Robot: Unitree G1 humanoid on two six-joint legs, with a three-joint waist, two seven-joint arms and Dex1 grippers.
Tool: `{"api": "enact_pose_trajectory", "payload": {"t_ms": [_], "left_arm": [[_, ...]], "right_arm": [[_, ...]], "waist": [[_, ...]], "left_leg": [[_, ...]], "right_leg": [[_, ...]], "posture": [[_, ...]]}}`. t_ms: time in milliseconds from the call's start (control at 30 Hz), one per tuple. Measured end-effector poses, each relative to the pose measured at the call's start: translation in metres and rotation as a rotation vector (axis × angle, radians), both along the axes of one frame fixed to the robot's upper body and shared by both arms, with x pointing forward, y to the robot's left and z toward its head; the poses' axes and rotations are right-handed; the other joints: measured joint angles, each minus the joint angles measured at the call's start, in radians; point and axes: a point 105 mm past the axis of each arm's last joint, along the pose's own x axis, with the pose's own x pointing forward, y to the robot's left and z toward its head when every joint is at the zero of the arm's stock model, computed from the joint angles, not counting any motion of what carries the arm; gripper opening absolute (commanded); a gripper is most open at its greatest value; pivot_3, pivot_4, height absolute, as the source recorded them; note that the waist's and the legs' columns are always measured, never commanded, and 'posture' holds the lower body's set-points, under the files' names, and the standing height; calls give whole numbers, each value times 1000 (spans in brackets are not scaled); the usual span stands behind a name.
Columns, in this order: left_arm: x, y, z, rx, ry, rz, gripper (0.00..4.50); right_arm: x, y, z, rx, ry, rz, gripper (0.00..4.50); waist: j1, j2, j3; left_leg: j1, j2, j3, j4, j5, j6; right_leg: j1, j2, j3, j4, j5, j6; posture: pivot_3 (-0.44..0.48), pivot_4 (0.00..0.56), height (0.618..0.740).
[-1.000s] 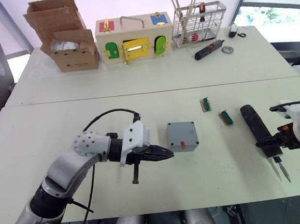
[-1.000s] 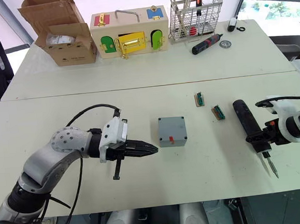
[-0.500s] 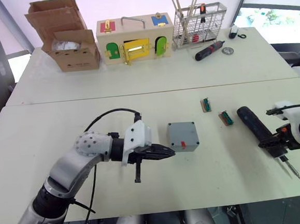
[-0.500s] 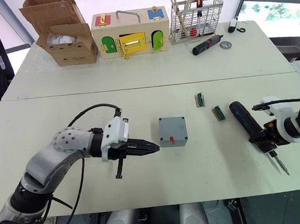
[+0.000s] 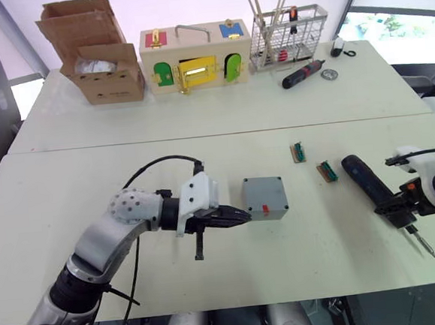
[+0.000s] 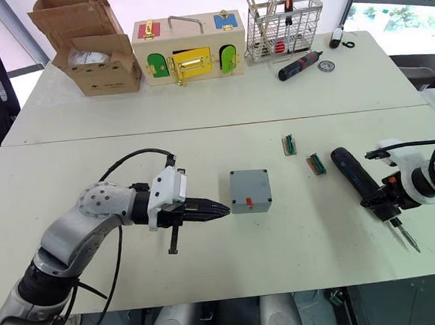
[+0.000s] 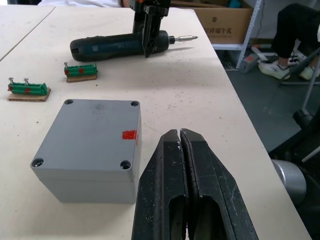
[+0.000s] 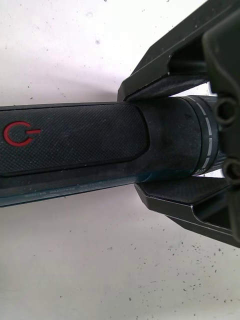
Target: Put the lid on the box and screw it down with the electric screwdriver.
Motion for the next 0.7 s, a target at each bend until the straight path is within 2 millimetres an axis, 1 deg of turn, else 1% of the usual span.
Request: {"api": "enact_pose_trajectory", "payload": {"t_ms": [100,200,267,333,433,467,533,567,633,667,700], "left_arm": [[0,0,-1,3,0,3,0],[1,2,-2,6,4,10,0],[1,2,-3,-3,25,17,0],[2,3,-1,-27,52,26,0],[6,8,4,-51,65,38,0],[10,9,5,-56,74,42,0],[20,14,9,-63,90,61,0],[26,16,12,-65,87,72,0],[33,19,15,-68,85,82,0],[37,21,16,-69,92,89,0],[44,23,17,-73,101,102,0]], "right_arm": [[5,0,-2,11,-6,-6,1816],[15,0,-2,78,-35,-88,1816],[26,-3,3,147,-86,-196,1816],[37,-3,13,224,-141,-283,1816],[51,0,42,399,-246,-399,1816],[56,1,57,487,-302,-448,1816],[66,9,90,680,-435,-480,1816],[70,16,111,780,-523,-462,1816],[72,28,141,886,-695,-414,1816],[73,35,153,912,-797,-386,1816],[73,46,160,929,-893,-369,1816]], "waist": [[-1,-5,-3],[-9,-8,-4],[-13,-6,-3],[-14,0,0],[-7,9,0],[-2,9,0],[1,10,1],[1,10,1],[1,10,1],[1,10,1],[0,10,1]], "left_leg": [[1,0,0,0,0,0],[4,0,1,0,0,1],[4,-1,2,0,-1,2],[2,-1,2,0,0,0],[-5,-1,2,-2,1,-2],[-7,0,2,-4,2,-3],[-11,0,3,-5,3,-4],[-12,1,3,-5,3,-5],[-12,1,2,-4,3,-5],[-12,1,2,-3,3,-5],[-12,1,2,-2,3,-5]], "right_leg": [[1,0,0,0,0,0],[4,0,1,-1,2,-3],[3,-1,2,-1,3,-4],[0,-2,2,0,3,-4],[-10,0,1,3,3,-3],[-14,0,-1,4,3,-3],[-20,1,-1,6,3,-3],[-21,3,-2,7,3,-3],[-21,4,-2,8,3,-3],[-21,4,-2,9,3,-3],[-21,4,-2,12,3,-3]], "posture": [[0,150,737],[0,150,737],[0,150,737],[0,150,737],[0,150,737],[0,150,737],[0,150,737],[0,150,737],[0,150,737],[0,150,737],[0,150,737]]}}
